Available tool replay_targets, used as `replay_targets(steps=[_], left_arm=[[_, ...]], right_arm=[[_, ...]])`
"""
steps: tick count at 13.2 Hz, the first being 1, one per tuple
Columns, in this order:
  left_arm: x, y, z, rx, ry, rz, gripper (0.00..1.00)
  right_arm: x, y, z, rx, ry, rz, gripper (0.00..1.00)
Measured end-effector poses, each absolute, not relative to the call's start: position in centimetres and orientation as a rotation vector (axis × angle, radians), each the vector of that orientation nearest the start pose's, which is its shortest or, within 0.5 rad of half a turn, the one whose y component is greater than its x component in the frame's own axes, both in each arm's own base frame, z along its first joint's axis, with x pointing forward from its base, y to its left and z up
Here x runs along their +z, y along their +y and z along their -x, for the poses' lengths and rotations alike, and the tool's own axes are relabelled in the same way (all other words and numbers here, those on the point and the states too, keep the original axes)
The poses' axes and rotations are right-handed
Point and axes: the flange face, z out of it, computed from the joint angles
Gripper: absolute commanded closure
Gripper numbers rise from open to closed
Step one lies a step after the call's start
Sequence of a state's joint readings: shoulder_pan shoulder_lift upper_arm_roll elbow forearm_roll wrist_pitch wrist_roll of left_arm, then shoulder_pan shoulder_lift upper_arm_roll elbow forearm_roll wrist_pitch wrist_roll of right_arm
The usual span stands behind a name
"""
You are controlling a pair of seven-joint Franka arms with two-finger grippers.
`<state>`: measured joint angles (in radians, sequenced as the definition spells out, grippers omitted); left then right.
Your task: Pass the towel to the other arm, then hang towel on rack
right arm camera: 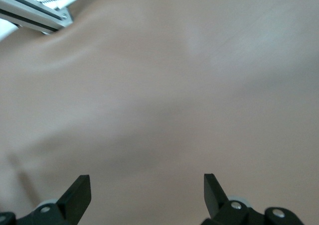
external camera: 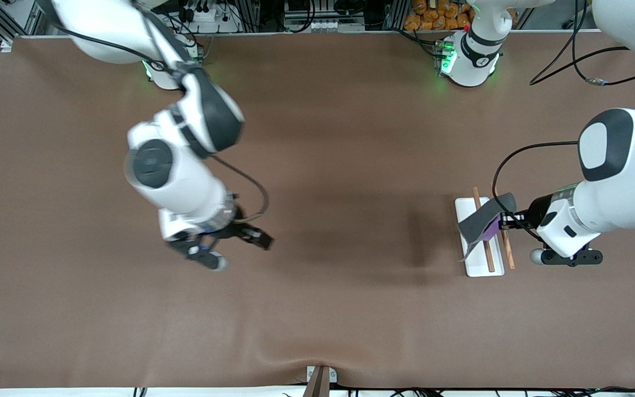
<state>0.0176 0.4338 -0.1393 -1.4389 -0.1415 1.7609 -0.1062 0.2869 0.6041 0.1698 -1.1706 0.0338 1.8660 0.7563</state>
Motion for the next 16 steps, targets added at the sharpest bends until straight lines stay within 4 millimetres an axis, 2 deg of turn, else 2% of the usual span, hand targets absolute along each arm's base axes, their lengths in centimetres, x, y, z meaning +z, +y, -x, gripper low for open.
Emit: replay_targets(steps=[2,4,8,11,16], left_arm=[[42.2,-5.9,-67.3,0.25,-0.102,3.315,1.0],[40.5,-4.1,-67.6,0.289,-0.149,3.313,1.0],[38.6,-1.4,-67.9,0.328,-0.215,3.31,1.0],[38.3,-0.7,-68.0,0.335,-0.234,3.31,1.0],[36.5,0.7,-68.1,0.376,-0.269,3.306,1.0]], right_arm=[[47.0,24.2,-68.7,-0.01,0.386,2.972,0.0],[47.8,20.5,-69.5,-0.025,0.36,2.98,0.0],[49.0,13.0,-70.2,-0.008,0.092,3.02,0.0],[51.8,10.3,-69.3,-0.011,0.044,3.053,0.0],[56.4,8.2,-66.7,0.009,-0.113,3.134,0.0]])
